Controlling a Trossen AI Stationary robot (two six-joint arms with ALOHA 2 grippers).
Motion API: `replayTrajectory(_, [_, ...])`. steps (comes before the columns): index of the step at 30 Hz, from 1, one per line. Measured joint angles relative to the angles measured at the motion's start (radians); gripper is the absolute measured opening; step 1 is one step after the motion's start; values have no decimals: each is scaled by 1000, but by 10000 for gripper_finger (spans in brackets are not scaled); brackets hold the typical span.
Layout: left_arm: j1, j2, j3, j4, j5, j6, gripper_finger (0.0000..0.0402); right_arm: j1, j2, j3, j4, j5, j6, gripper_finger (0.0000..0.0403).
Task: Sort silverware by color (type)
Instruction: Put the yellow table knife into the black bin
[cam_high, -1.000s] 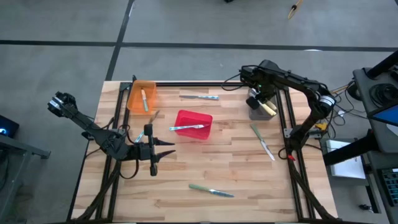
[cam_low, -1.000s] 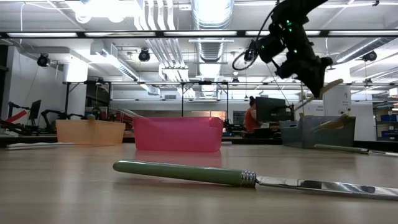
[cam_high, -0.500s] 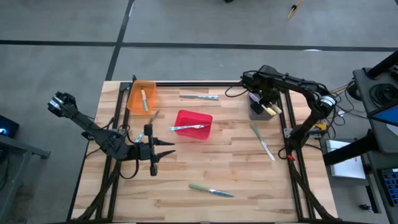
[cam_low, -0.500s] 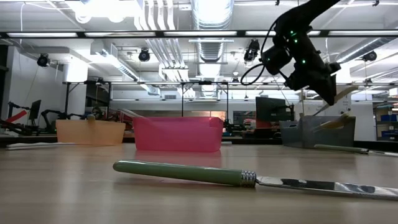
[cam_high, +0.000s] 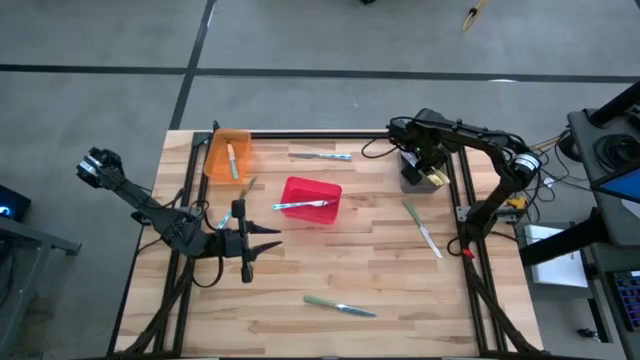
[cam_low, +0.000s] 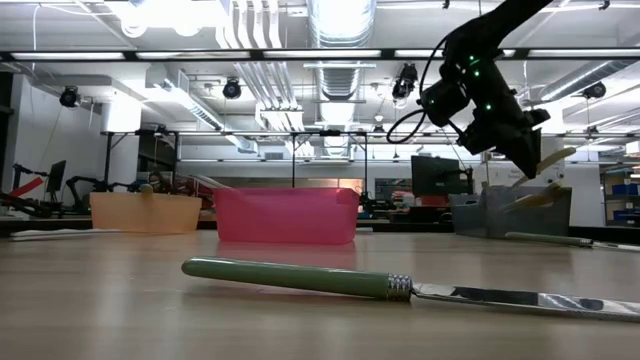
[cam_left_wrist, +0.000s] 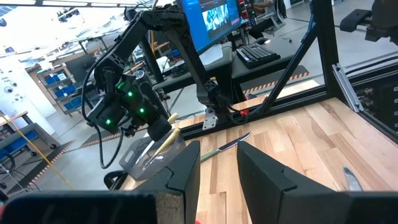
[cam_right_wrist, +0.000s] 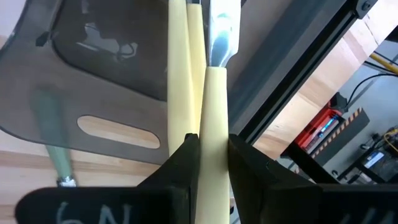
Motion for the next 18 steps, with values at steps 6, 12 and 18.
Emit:
replayTrajectory(6, [0, 0, 0, 0, 0, 0, 87, 0, 0, 0, 8, 0, 0, 76])
replayTrajectory(12, [2, 0, 0, 9, 0, 7, 87, 0, 0, 0, 23, 0, 0, 70])
replayTrajectory(18, [2, 0, 0, 9, 0, 7, 87, 0, 0, 0, 25, 0, 0, 74])
